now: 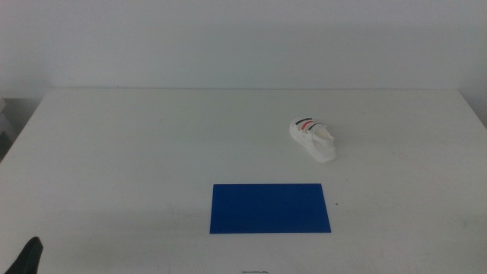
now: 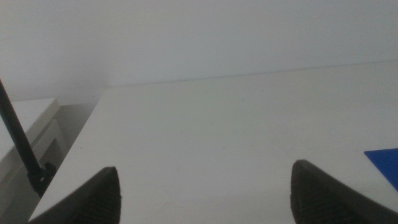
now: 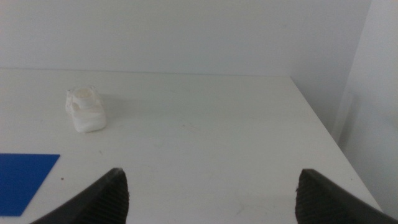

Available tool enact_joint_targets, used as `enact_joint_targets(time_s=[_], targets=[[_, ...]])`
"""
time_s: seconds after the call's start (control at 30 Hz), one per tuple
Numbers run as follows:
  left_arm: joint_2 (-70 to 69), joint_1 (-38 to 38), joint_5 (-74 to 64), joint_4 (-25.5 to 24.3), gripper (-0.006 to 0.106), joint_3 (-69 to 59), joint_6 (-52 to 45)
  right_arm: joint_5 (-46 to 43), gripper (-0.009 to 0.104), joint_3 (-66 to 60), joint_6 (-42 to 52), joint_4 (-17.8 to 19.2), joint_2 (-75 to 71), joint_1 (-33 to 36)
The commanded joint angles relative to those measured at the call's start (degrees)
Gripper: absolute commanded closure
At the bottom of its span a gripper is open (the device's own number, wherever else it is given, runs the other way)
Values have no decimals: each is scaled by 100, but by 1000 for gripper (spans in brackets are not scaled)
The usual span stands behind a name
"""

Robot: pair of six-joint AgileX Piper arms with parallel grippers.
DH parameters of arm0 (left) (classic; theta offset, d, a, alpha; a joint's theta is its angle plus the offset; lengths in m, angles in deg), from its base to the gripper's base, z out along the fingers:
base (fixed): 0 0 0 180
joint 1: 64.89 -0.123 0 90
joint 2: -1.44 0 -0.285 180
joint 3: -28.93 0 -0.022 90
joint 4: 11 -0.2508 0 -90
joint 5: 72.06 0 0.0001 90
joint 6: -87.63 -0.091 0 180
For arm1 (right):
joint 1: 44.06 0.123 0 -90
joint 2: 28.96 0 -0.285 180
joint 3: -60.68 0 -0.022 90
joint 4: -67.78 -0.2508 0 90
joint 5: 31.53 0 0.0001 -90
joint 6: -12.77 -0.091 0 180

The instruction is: Use one arm to grab the shoe from the table and place it on the mat.

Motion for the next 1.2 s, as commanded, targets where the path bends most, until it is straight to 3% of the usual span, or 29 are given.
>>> enact_joint_targets(time_s=[0.0,0.17,0.4,0.53,0.63,0.73,0.97,1.17], targets=[[-110,22,478,49,7,19,84,-617,1,146,-42,-14,-73,-36],[-110,22,478,49,7,19,84,-433,1,802,-42,-130,789,-36],[-110,22,478,49,7,19,84,330,1,2625,-27,-300,3404,-17],[-110,22,478,49,7,19,84,1718,1,4016,452,-354,4733,-17],[-110,22,478,49,7,19,84,2933,1,5133,1144,-636,5660,-17],[-110,22,478,49,7,19,84,3572,1,5909,1563,-696,6340,-17],[-110,22,478,49,7,19,84,3539,1,6215,1471,-1049,7293,-17],[-110,22,478,49,7,19,84,2941,1,6284,1744,-1947,7791,-17]])
